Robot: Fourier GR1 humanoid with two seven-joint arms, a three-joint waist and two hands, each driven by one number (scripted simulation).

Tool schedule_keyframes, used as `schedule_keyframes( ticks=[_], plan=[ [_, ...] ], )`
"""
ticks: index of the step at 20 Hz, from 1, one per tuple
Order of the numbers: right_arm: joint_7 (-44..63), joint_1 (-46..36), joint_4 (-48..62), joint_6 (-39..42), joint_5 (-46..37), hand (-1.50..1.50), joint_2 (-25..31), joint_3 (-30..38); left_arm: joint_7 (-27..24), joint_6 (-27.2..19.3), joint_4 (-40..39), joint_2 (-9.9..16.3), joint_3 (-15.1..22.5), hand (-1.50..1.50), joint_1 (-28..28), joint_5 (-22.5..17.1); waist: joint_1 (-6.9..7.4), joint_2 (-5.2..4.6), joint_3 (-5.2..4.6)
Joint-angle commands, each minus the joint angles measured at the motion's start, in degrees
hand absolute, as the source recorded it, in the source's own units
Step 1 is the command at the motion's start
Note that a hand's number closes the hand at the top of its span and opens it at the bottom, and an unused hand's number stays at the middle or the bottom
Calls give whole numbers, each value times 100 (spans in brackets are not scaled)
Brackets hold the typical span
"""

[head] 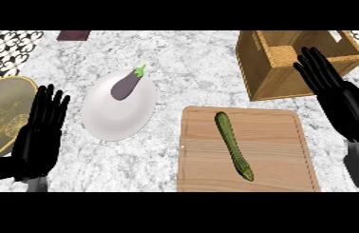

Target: Pick the squash from the cutting board and place it in the basket

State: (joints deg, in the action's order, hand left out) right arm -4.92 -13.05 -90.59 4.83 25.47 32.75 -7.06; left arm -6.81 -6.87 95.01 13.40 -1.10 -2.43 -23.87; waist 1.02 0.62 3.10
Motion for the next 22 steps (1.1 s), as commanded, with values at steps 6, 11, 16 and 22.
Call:
schedule_keyframes(
  ticks=[6, 11, 16, 22],
  plan=[
    [-620, -1612, 602, 1758, 1387, 150, -1038, -315, 1034, 59, -488, 1023, 407, 0, 521, 942, 470, -318, -240],
    [-2210, -1550, -482, 2398, -1412, -150, -774, -1760, 1560, 80, -858, 1135, 355, 0, 825, 870, 30, -144, -279],
    [-2349, -813, -859, 1257, -2546, -150, -1645, -2458, 2015, -35, -1182, 1070, 310, 0, 1195, 987, -140, -56, -308],
    [554, -1650, -1726, 1635, -2249, -150, -1130, -2271, 2009, 148, -1275, 1156, 139, 0, 1240, 890, -175, -16, -322]
  ],
)
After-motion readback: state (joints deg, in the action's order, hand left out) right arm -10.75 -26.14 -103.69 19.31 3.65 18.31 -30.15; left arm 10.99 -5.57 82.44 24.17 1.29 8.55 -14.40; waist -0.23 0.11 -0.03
